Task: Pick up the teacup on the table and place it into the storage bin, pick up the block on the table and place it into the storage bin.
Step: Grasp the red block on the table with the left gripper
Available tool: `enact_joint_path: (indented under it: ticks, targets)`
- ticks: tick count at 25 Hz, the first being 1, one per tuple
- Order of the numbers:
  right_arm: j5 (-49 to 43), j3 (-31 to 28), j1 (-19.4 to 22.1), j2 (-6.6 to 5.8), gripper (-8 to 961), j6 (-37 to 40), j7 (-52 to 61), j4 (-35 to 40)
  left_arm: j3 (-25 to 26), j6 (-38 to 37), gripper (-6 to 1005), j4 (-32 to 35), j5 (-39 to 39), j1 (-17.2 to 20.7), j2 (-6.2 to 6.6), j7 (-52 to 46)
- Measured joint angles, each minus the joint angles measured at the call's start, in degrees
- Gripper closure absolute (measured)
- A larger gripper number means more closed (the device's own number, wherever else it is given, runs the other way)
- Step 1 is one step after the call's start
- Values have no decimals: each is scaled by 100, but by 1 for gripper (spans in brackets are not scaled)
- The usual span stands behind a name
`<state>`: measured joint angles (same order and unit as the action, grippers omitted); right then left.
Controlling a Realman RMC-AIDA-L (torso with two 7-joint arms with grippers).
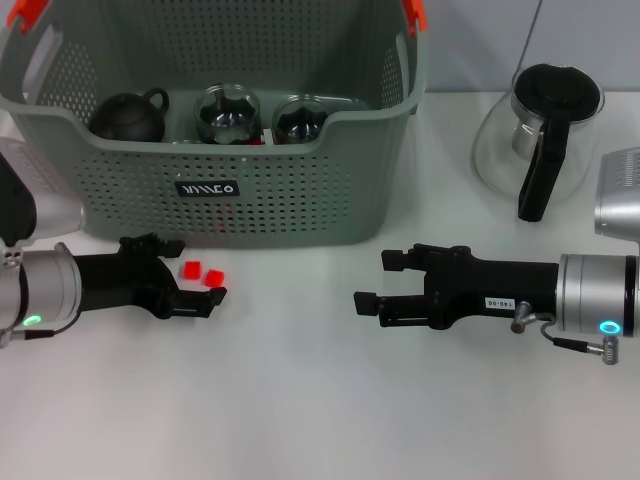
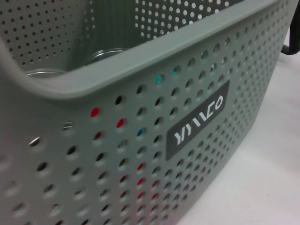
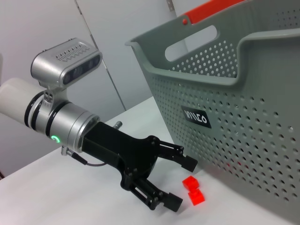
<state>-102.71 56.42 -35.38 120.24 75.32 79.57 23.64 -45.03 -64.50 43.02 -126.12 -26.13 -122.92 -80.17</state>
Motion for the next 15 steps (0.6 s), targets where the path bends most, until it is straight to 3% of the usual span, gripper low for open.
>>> enact_joint_path:
  ticks: [15]
  targets:
    - [32,0,-13,0,38,-49,-13,0,-5,-113,70,-22,1,-6,-63,18]
